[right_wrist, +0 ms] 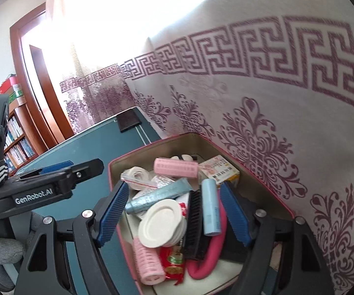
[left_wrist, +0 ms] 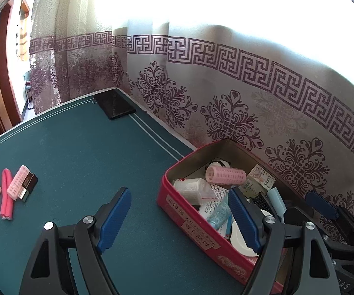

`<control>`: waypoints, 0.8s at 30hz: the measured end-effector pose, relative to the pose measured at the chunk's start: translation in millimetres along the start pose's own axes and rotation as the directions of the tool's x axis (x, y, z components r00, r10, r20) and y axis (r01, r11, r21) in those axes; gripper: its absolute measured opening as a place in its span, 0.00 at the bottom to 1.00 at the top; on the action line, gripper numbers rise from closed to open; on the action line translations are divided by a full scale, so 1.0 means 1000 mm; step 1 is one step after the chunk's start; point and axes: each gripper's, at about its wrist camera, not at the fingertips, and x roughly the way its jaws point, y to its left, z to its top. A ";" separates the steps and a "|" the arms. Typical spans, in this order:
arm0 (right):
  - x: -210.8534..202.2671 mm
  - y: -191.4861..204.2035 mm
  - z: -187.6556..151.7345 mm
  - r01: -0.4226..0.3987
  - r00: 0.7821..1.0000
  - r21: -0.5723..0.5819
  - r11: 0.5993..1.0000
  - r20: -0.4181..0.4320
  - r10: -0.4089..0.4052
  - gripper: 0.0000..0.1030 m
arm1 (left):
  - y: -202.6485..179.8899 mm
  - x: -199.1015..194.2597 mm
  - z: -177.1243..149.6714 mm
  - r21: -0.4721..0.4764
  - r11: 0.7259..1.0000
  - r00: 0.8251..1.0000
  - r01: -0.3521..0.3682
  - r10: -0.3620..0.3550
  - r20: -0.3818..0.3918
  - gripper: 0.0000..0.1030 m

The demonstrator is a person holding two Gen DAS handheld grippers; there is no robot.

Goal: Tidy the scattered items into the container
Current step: 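Lower stick and curler into the red tin and open both grippers, then withdraw both grippers from the tin toward the remaining items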

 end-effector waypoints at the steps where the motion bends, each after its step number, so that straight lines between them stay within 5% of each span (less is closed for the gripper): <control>1: -0.001 0.004 0.000 -0.006 1.000 -0.009 1.000 0.003 0.006 0.77 | 0.004 -0.002 -0.002 -0.007 1.000 1.000 -0.008 0.008 0.000 0.80; 13: 0.006 0.061 -0.007 -0.113 0.993 -0.106 0.988 -0.039 0.110 0.77 | 0.067 -0.029 -0.021 -0.131 0.987 0.995 -0.097 0.099 0.007 0.80; 24: 0.028 0.124 -0.028 -0.249 0.961 -0.167 0.954 -0.161 0.223 0.77 | 0.123 -0.055 -0.047 -0.230 0.960 0.987 -0.157 0.160 -0.004 0.80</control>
